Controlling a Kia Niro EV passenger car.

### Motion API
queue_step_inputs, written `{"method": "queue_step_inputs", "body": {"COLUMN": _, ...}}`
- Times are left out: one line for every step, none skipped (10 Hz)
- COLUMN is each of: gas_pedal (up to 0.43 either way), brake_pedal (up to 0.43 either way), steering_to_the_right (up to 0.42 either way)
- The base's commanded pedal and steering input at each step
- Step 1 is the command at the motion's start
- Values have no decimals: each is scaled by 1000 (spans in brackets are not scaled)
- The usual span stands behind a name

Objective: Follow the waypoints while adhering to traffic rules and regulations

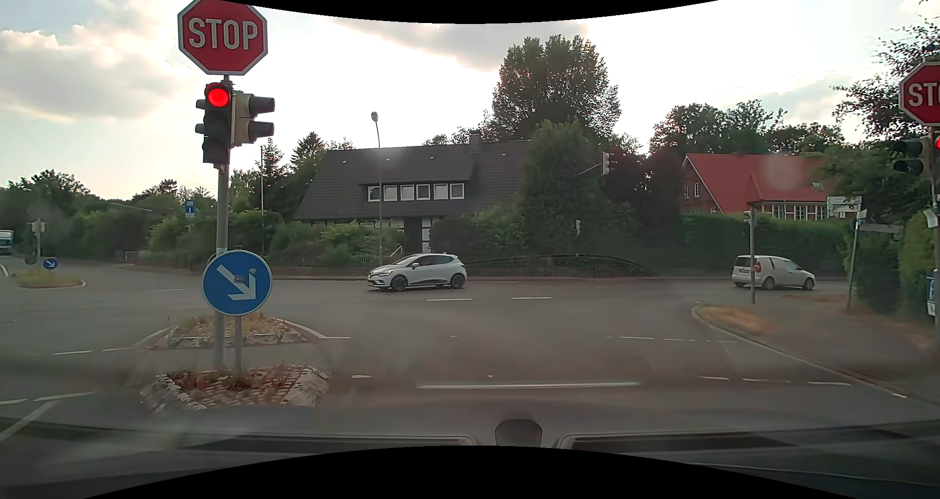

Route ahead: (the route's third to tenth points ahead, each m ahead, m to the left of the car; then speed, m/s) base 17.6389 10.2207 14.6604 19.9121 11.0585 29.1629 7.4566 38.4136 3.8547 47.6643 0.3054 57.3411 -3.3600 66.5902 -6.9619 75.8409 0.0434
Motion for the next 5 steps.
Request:
{"method": "queue_step_inputs", "body": {"gas_pedal": 0, "brake_pedal": 238, "steering_to_the_right": -5}}
{"method": "queue_step_inputs", "body": {"gas_pedal": 0, "brake_pedal": 244, "steering_to_the_right": -6}}
{"method": "queue_step_inputs", "body": {"gas_pedal": 0, "brake_pedal": 244, "steering_to_the_right": -5}}
{"method": "queue_step_inputs", "body": {"gas_pedal": 0, "brake_pedal": 244, "steering_to_the_right": -5}}
{"method": "queue_step_inputs", "body": {"gas_pedal": 0, "brake_pedal": 244, "steering_to_the_right": -5}}
